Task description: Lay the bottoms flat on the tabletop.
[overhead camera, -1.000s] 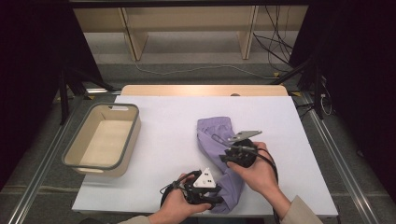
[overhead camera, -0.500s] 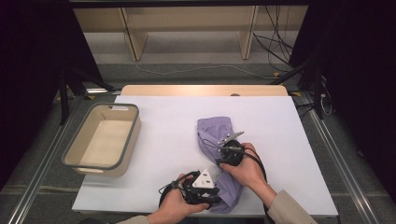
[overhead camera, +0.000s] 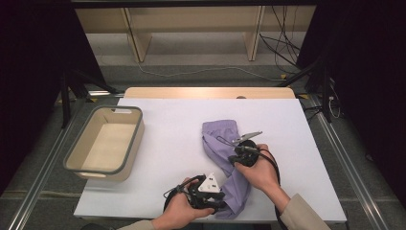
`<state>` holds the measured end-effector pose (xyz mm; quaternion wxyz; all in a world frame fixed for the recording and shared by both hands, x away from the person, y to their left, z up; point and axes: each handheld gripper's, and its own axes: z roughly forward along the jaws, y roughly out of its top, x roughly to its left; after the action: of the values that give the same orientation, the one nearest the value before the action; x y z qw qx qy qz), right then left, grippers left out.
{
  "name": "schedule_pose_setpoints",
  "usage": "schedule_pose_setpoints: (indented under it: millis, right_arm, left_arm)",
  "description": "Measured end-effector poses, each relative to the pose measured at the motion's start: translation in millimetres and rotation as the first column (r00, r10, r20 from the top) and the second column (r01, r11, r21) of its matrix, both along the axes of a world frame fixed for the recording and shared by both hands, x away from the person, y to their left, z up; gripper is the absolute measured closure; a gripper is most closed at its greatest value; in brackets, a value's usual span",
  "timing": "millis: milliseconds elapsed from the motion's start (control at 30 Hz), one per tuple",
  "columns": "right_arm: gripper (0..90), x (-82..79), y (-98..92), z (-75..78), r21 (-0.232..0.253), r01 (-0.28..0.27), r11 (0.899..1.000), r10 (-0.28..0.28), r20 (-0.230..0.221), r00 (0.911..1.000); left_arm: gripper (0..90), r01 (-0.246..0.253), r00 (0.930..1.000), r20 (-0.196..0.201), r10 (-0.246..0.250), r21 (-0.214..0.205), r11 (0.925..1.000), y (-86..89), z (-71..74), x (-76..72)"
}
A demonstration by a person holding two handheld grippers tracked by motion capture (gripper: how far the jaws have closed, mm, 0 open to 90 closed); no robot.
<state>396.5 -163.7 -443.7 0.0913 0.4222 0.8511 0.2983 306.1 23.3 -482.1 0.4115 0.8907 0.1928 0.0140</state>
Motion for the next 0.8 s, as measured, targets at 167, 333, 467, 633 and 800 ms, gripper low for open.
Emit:
schedule_pose_setpoints:
  millis: [167,333,467,633,800]
  right_arm:
    - [90.0,-1.2,-15.0,18.5,0.049,0.033,0.998,-0.036,0.051,0.998]
    - [90.0,0.2,-27.6,24.7,0.069,0.063,0.996,-0.067,0.063,0.9958]
    - [90.0,1.7,-41.2,28.0,0.1,0.09,0.991,-0.095,0.044,0.9945]
    - [90.0,1.0,-54.5,26.9,0.103,0.119,0.988,-0.123,0.034,0.9919]
    - [90.0,3.9,-64.5,22.3,0.096,0.152,0.984,-0.155,0.022,0.9877]
  left_arm:
    - [65.3,-0.022,0.9997,0.004,0.022,-0.005,0.9997,4.9,0.5,5.2]
    - [63.5,-0.051,0.9987,0.009,0.051,0.002,0.9987,10.7,1.9,12.6]
    - [62.5,-0.06,0.9981,0.011,0.06,0.007,0.9982,11.4,-0.2,14.5]
    - [61.7,-0.073,0.9973,0.012,0.072,0.019,0.9972,14.9,1.4,18.7]
    - [59.7,-0.13,0.9914,0.013,0.13,0.014,0.9914,25.6,4.1,33.3]
